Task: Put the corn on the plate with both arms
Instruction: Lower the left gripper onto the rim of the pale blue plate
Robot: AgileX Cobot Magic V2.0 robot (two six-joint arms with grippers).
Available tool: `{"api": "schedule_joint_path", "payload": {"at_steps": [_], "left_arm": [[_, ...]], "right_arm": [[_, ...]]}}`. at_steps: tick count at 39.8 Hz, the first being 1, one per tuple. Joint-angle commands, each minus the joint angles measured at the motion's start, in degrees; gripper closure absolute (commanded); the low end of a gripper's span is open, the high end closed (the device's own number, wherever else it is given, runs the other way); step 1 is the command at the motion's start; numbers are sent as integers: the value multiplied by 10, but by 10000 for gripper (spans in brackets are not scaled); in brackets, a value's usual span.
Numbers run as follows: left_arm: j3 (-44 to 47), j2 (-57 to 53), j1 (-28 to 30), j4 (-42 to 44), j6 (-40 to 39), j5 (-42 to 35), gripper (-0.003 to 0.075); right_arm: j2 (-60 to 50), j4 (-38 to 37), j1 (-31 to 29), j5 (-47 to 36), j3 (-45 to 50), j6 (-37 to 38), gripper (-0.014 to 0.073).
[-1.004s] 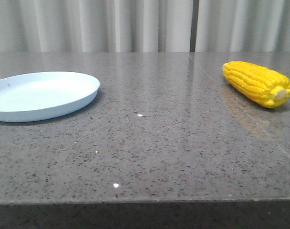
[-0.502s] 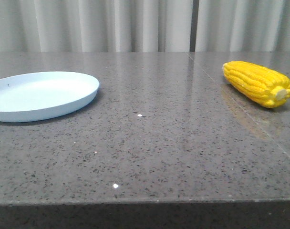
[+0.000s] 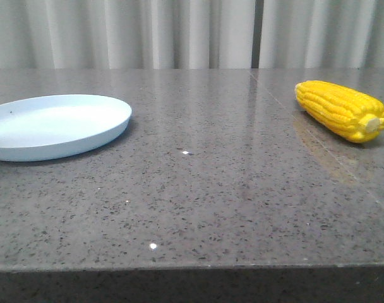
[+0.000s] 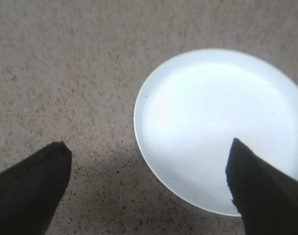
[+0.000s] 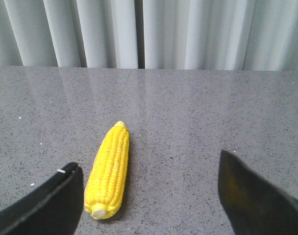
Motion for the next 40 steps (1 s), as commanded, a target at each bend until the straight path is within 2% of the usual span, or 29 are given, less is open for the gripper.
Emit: {"api": "schedule_joint_path", "payload": {"at_steps": [1, 7, 15, 21, 28, 35, 36, 40], "left_arm": [[-62, 63, -4, -1, 1, 33, 105], [-100, 157, -4, -24, 1, 70, 105], [-105, 235, -4, -24, 1, 42, 105], [-105, 256, -4, -29, 1, 41, 171], [-106, 257, -4, -29, 1, 40, 381], [-106, 257, -4, -30, 1, 29, 716], [-106, 257, -4, -32, 1, 26, 741], [-114, 257, -4, -33, 1, 23, 741]], "right_arm": [[7, -4, -3, -48, -21, -5, 4], [7, -4, -3, -48, -21, -5, 4], [7, -4, -3, -48, -21, -5, 4], [7, -4, -3, -48, -21, -5, 4], [7, -4, -3, -48, -21, -5, 4], [7, -4, -3, -48, -21, -5, 4], [7, -4, -3, -48, -21, -5, 4], [7, -4, -3, -48, -21, -5, 4]]}}
